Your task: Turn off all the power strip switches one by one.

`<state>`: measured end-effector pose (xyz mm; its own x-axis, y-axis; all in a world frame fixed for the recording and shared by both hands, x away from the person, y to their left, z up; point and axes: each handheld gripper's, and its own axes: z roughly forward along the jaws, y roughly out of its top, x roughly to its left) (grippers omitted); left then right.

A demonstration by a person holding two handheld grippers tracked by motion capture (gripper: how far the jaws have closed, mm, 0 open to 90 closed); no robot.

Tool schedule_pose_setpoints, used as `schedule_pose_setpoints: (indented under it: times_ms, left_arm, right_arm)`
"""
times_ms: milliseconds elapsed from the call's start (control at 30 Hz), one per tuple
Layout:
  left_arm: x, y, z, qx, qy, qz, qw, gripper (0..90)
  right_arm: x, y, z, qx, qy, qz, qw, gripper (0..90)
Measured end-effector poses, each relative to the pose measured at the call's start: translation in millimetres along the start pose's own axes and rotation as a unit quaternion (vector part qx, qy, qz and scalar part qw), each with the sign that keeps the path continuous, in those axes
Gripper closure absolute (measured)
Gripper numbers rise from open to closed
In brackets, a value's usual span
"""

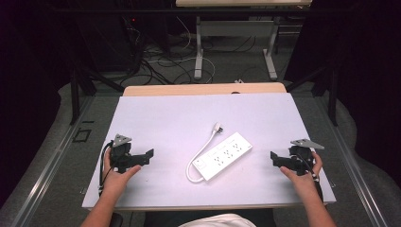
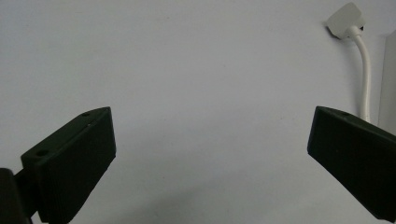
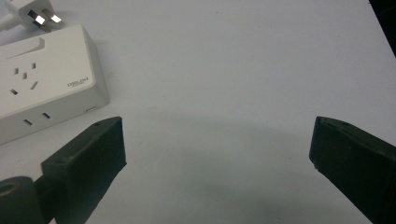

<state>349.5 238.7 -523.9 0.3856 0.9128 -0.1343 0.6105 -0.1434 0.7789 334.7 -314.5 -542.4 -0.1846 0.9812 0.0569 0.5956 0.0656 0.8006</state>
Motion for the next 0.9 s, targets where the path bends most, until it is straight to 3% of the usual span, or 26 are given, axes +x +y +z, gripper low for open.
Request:
schedule_pose_setpoints:
  times_ms: [133, 433, 600, 900]
  left_arm:
    - [-1.2, -1.0, -1.0, 0.001, 0.002, 0.002, 1.0, 0.8]
    - [-1.0, -2.3, -4.4, 0.003, 0.002, 0.006, 1.0, 0.7]
    - [0.9, -2.9, -5.9, 0.003, 0.002, 0.005, 1.0, 0.8]
    - [0.4, -3.3, -6.8, 0.001, 0.007, 0.006, 1.0, 0.8]
  right_arm:
    - [2.8, 1.1, -0.3, -0.003, -0.001, -0.001, 1.0, 5.8]
    - [12.6, 3.2, -0.5, -0.004, -0.001, -0.031, 0.9995, 14.7]
    - [19.2, 4.5, -0.2, -0.001, 0.011, -0.033, 0.9994, 15.5]
    - [40.1, 7.6, 2.9, 0.002, 0.042, -0.065, 0.997, 29.7]
